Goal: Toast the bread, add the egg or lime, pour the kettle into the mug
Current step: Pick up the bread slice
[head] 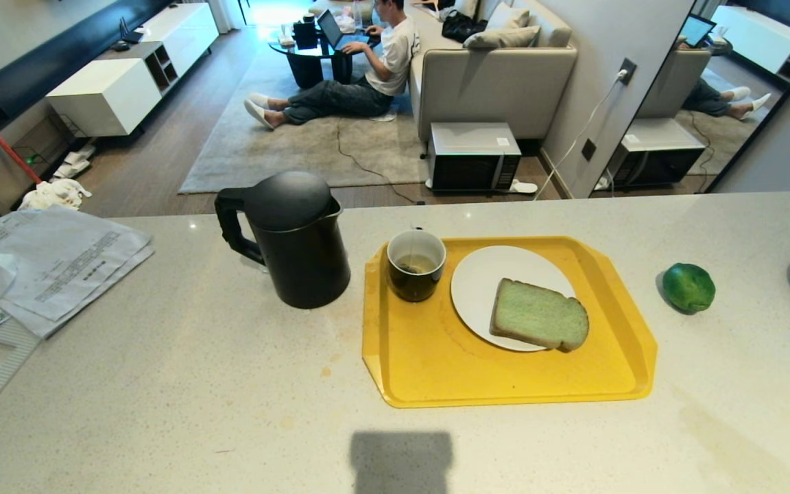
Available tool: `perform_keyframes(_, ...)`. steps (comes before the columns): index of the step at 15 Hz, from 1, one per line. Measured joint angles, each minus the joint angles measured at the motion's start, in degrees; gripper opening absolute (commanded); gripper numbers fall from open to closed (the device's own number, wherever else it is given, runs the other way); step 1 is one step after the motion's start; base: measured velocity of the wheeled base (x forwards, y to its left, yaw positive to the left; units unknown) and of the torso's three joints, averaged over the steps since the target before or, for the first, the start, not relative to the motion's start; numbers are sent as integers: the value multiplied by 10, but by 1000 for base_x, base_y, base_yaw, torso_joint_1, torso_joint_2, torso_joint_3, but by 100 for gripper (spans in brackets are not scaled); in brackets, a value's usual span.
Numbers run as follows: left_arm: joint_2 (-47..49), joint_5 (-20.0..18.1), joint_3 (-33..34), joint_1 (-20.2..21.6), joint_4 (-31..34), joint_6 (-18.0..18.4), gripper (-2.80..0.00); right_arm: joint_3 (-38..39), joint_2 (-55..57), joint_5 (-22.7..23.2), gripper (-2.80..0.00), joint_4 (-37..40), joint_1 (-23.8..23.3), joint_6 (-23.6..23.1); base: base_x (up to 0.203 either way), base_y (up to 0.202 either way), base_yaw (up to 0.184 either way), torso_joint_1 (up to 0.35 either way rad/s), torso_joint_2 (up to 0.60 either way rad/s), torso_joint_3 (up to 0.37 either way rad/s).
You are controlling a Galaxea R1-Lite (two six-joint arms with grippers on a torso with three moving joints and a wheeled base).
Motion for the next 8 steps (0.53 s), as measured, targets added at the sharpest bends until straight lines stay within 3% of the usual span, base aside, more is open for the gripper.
perform_keyframes(5,0,0,0,0,0,0,-280,-1,0,-4,-280,0,0,-10,0,0,0,0,0,0)
perform_keyframes(8,0,0,0,0,0,0,-280,-60,19,14,-280,40,0,-15,0,0,0,0,0,0)
